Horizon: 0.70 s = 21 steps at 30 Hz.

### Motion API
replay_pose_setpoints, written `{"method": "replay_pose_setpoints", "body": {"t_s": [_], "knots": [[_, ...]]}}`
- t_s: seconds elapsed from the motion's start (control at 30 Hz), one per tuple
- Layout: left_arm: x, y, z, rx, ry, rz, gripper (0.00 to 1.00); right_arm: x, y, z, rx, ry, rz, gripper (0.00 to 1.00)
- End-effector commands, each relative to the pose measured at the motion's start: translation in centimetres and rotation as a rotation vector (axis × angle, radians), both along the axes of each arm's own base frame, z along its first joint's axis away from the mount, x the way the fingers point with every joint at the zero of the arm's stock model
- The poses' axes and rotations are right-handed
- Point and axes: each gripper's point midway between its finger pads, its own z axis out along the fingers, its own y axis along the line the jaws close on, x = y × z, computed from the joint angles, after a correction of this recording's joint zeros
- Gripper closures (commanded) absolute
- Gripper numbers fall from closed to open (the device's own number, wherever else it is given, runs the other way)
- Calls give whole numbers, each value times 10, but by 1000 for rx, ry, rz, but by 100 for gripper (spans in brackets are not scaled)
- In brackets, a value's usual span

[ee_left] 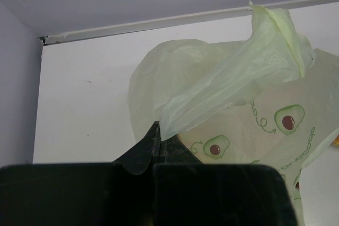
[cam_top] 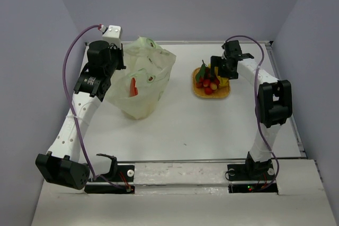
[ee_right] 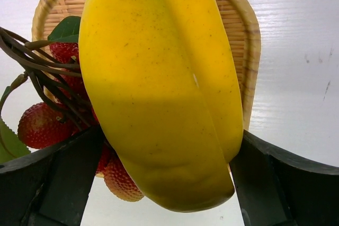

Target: Take the fake fruits out of the plastic bag

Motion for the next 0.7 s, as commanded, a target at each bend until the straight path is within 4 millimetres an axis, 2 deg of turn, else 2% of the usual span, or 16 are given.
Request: {"method": "replay_pose_setpoints", "body": {"t_s": [0.0,0.17,0.27,0.47,0.67], "knots": [[-6,-1,19,-16,-61,-11,100,15,0,20,-20,-65,11,0],[-6,-1,19,-17,-61,-14,100,13,-13,22,-78,-66,-30,0],[-6,-2,19,-17,-60,-17,100,11,-14,28,-77,-78,-37,0],[-6,-3,19,-16,-64,-22,100,9,-14,26,-74,-71,-34,0],[-6,-3,20,-15,-65,-23,100,13,-18,38,-91,-104,-53,0]]}}
